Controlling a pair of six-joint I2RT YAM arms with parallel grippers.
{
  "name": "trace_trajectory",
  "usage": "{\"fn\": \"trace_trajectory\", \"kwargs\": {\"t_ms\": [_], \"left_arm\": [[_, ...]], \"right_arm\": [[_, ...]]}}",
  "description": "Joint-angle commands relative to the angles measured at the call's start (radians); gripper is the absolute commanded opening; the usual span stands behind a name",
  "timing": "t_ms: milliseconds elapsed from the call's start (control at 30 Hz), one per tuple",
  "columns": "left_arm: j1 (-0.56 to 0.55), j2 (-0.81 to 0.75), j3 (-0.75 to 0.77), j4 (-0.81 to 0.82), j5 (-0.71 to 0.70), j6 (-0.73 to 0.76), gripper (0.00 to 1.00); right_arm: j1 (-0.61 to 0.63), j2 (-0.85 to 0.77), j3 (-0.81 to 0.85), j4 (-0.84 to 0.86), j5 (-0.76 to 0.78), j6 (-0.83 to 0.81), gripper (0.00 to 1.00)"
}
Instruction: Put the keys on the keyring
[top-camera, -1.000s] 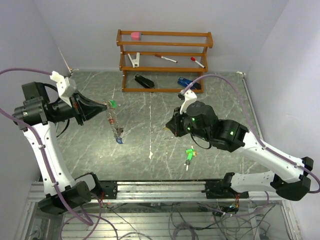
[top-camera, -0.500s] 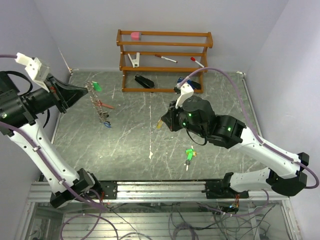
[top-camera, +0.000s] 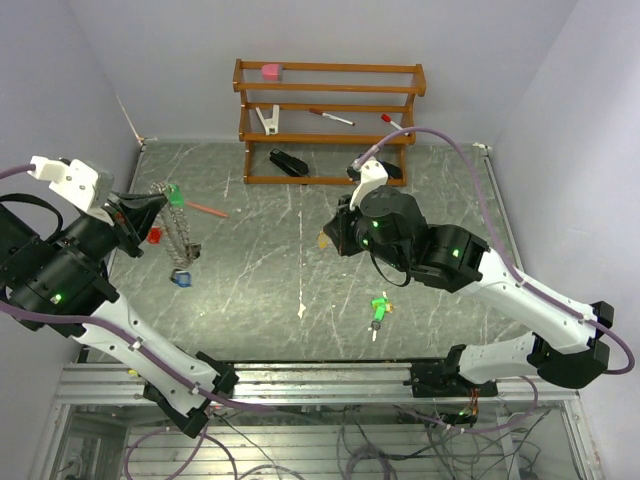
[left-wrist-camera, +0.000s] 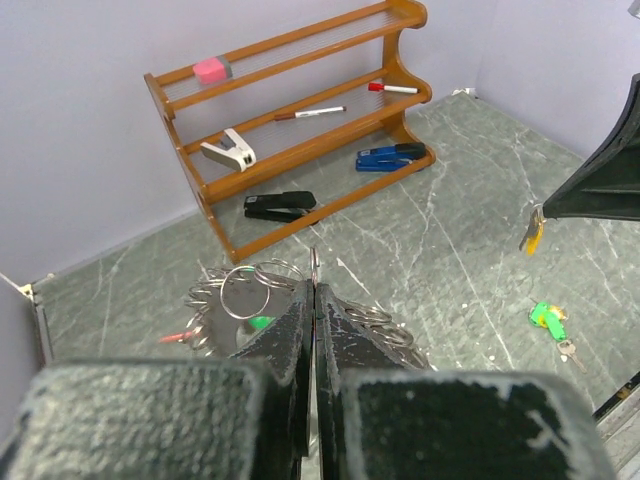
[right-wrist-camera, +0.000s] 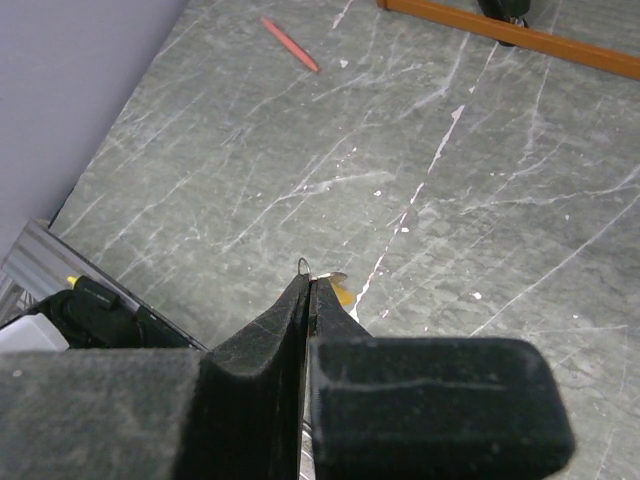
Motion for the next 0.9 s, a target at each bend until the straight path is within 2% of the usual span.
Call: {"fn": "trace_trajectory", "kwargs": {"t_ms": [0, 367, 867], "left_arm": [[0.016, -0.026, -0.088, 0.010, 0.060, 0.041, 0.07], [-0.009, -0.097, -0.257, 0.006, 0.061, 0.082, 0.07], [-0.193, -0.122, -0.437, 0.007, 0.059, 0.167, 0.07]], "right_arm": [[0.006, -0.007, 0.011, -0.007, 0.018, 0.004, 0.00], [0.006, -0.012, -0.026, -0.028, 0.019, 0.022, 0.00], [0.006, 0.005, -0.074, -0.002, 0.013, 0.050, 0.00]]}}
